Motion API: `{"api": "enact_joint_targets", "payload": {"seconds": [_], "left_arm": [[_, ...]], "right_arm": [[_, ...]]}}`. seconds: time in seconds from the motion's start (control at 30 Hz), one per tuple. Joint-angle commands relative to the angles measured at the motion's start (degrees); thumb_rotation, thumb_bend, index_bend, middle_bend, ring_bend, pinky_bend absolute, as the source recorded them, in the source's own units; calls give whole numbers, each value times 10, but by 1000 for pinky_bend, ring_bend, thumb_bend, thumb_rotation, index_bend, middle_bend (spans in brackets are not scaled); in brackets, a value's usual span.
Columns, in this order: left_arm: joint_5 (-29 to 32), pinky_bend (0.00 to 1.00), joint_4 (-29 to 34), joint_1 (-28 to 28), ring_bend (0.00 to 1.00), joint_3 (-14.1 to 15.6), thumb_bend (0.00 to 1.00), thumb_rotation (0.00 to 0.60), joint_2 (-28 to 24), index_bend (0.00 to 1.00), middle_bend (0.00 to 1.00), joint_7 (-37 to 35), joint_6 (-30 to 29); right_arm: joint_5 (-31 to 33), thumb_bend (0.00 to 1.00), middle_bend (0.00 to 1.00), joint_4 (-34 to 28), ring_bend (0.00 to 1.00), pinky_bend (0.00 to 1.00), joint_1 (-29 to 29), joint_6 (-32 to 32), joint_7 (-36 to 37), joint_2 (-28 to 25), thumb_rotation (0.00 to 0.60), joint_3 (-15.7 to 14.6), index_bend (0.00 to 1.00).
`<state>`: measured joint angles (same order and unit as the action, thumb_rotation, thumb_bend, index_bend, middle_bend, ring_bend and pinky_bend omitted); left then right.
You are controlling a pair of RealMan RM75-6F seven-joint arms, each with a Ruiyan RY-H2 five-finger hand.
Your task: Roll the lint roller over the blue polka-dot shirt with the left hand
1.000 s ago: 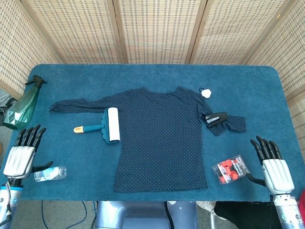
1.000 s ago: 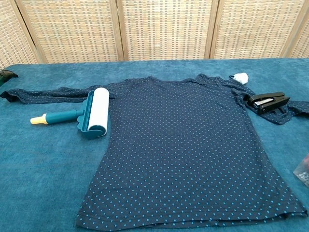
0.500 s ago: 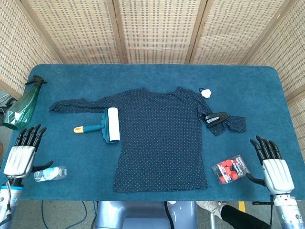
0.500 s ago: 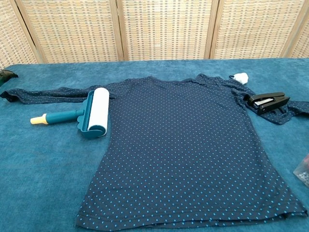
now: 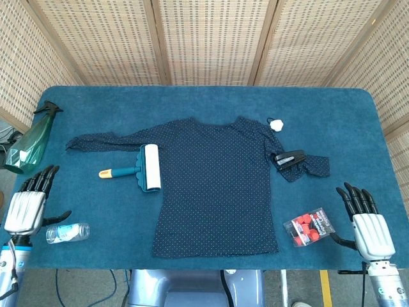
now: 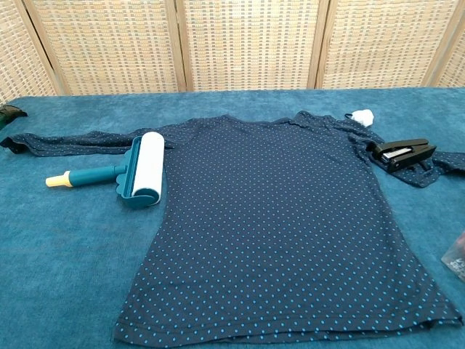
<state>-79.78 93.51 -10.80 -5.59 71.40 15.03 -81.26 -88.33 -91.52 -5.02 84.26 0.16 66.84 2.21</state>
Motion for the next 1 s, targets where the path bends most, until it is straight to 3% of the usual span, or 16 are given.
{"api": "enact_joint_targets", "payload": {"seconds": [0.03, 0.1, 0.3, 0.53, 0.63, 1.0], "left_arm": [[40, 644, -6, -39, 628, -37, 130, 600, 9, 129, 700, 19, 43], [58, 685, -3, -53, 694, -47, 141, 600, 4, 224, 797, 25, 68], [123, 740, 17, -104, 791, -70, 169, 600, -30, 354, 921, 30, 167], [221, 749, -11, -189, 809, -86, 204, 600, -32, 375, 949, 100, 270], [258, 752, -29, -218, 811, -84, 266, 600, -19, 381, 953, 134, 289], [351, 752, -97, -287, 811, -60, 266, 600, 49, 382, 953, 203, 322]], "right_arm": [[4, 96, 0, 2, 0, 0, -1, -5, 3, 1, 600, 1, 0], [5, 95, 0, 2, 0, 0, -2, -6, 4, 1, 600, 1, 0], [9, 96, 0, 5, 0, 0, -3, -10, 4, 2, 600, 2, 0], [16, 96, 0, 9, 0, 0, -5, -17, 7, 4, 600, 3, 0], [19, 96, 0, 11, 0, 0, -5, -19, 8, 4, 600, 4, 0], [26, 96, 0, 18, 0, 0, -7, -24, 17, 5, 600, 7, 0]]}}
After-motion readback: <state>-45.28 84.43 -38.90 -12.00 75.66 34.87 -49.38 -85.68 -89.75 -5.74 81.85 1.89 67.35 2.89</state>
